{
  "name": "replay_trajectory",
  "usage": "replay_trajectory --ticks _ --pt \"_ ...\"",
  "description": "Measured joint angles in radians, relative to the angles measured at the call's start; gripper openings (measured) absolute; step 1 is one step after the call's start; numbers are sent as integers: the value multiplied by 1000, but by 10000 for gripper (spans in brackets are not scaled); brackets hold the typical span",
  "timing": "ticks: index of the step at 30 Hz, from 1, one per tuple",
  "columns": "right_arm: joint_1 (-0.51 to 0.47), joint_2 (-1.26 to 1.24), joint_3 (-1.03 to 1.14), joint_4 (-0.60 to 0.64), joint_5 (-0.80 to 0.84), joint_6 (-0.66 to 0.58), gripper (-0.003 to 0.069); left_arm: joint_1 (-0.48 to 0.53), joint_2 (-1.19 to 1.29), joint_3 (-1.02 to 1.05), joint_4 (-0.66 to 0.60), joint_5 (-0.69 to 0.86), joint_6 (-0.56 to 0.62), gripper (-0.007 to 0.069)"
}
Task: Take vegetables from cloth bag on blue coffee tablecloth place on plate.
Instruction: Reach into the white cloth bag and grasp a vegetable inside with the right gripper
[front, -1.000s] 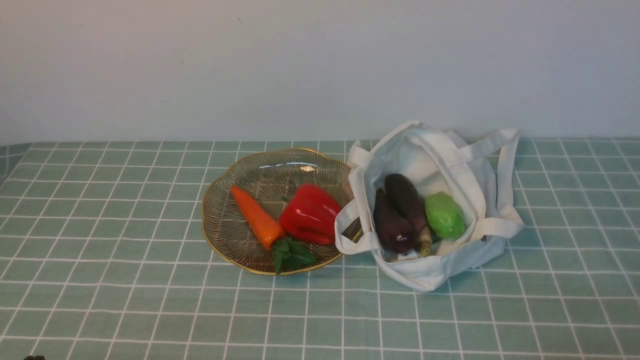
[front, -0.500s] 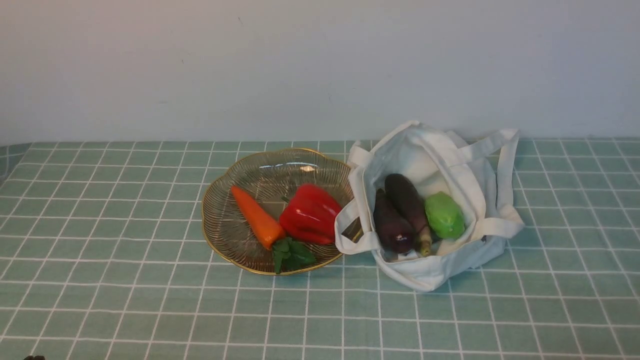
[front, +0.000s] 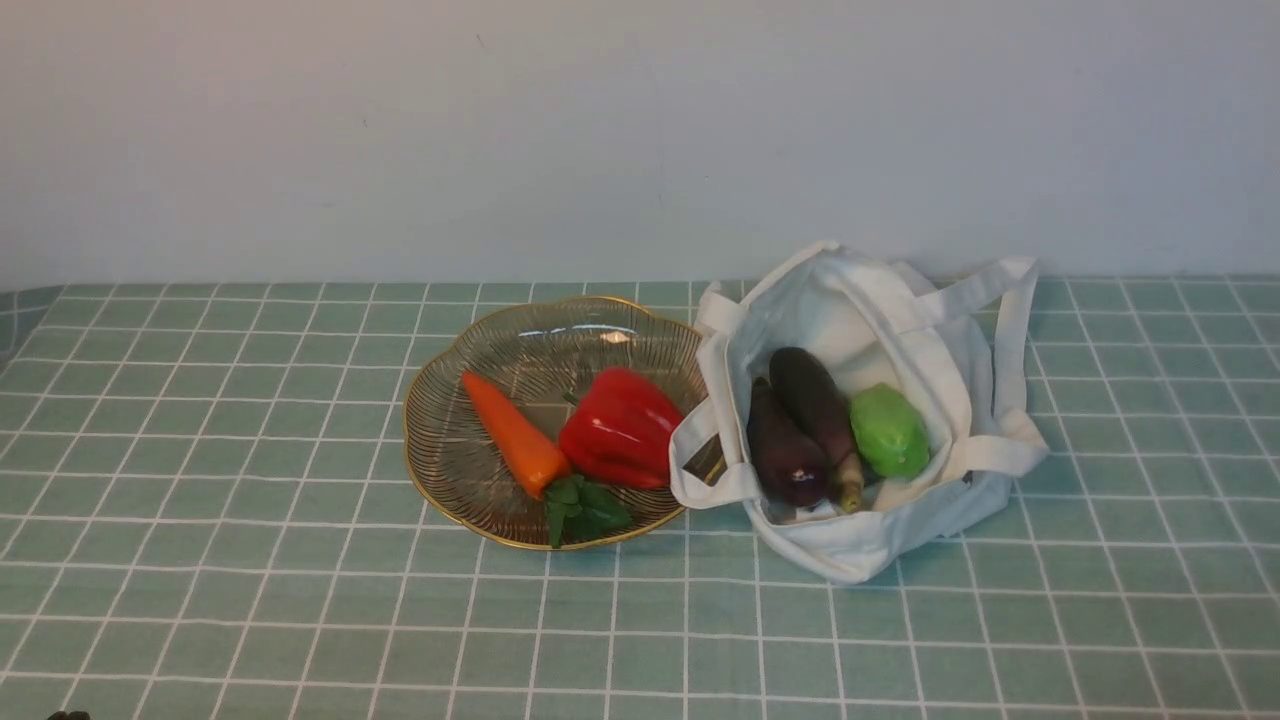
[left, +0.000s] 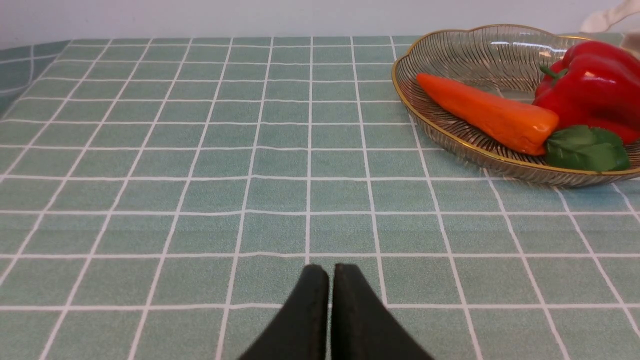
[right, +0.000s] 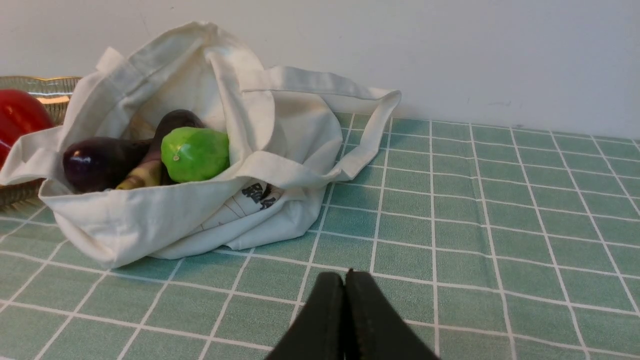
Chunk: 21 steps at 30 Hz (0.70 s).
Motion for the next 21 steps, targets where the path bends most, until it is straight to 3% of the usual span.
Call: replay_trajectory --ticks 21 --pt "0 0 0 17 0 13 -15 0 0 0 0 0 0 -4"
